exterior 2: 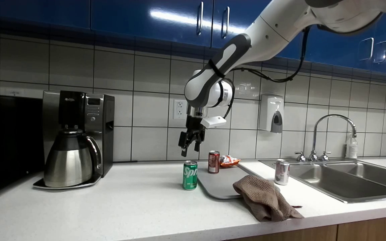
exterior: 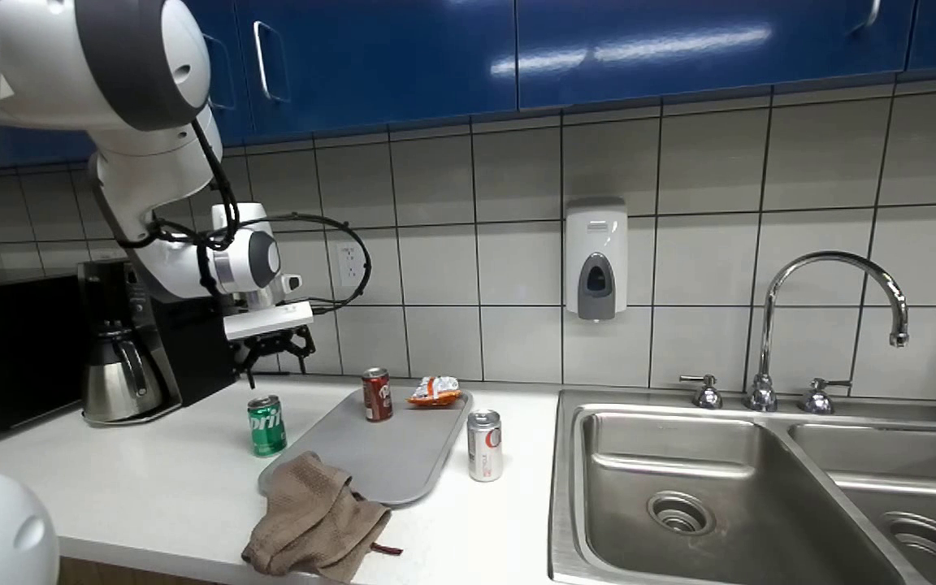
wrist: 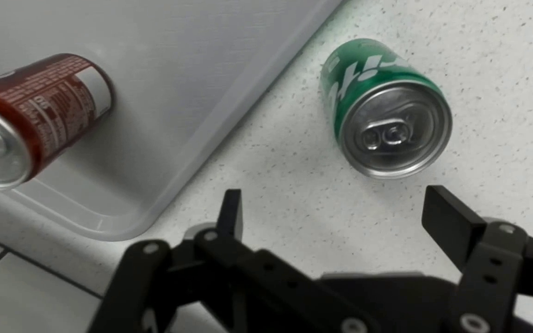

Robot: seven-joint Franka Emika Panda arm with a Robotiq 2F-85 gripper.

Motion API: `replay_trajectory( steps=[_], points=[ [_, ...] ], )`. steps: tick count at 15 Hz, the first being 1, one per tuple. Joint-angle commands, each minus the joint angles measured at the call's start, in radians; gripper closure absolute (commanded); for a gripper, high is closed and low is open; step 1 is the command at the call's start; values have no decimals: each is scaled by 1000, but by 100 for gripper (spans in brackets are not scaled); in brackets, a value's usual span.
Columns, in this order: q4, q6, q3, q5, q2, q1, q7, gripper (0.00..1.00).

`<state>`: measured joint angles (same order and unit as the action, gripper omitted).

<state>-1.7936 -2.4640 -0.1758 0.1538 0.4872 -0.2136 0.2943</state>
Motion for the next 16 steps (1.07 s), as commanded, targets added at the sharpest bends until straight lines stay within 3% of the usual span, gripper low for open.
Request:
replay_trajectory(
  steps=[1, 16],
  points=[
    [60, 37, 17, -12, -2, 13, -60, 0],
    [315, 111, 132, -12, 177, 32, -236, 0]
  ],
)
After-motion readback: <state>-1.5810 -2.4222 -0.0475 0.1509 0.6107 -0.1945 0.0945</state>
